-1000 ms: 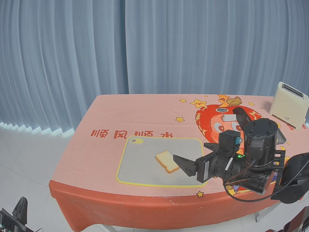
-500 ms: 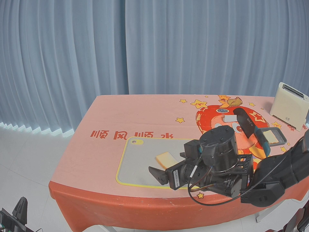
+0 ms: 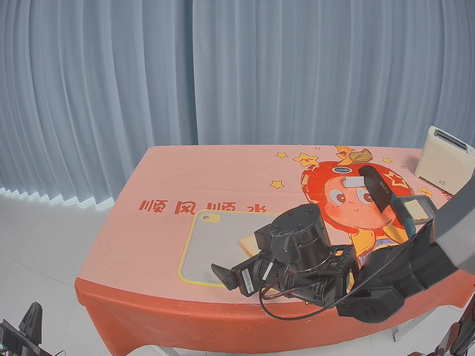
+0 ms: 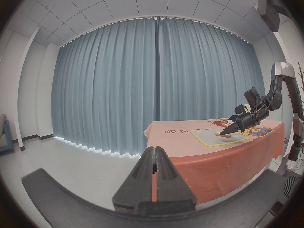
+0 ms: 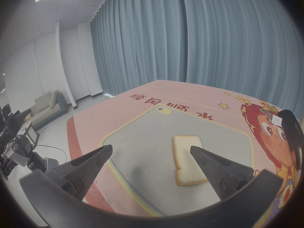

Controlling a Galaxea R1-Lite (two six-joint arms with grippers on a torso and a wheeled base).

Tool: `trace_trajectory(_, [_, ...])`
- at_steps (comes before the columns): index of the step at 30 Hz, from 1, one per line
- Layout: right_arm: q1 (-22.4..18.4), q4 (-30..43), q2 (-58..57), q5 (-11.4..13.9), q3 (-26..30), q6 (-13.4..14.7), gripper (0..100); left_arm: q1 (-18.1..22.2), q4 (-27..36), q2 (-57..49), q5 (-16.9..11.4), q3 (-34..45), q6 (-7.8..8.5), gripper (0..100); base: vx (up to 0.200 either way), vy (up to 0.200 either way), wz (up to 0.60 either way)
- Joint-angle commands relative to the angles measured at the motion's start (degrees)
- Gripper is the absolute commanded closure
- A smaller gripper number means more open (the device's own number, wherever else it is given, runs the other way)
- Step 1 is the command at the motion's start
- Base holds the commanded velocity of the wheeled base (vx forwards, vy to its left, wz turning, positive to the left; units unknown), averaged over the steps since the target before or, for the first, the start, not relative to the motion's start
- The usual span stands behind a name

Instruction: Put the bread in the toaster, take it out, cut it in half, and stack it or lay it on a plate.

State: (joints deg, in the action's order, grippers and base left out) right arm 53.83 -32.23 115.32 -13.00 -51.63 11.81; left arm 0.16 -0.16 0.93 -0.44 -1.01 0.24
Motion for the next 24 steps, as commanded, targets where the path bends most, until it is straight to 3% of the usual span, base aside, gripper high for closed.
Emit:
trace_trajectory(1, [0.04,-0.02,1.13,-0.10,-0.14,0.05,0,0.02,0.07,-0.49,0.00,1.01,0.02,100,0.000,0.000,0.00])
trace_trajectory(24, [-0.31,-0.02,3.68,-0.72,-0.76,-0.04,0,0.02,0.07,-0.57,0.00,1.01,0.11,100,0.000,0.000,0.00])
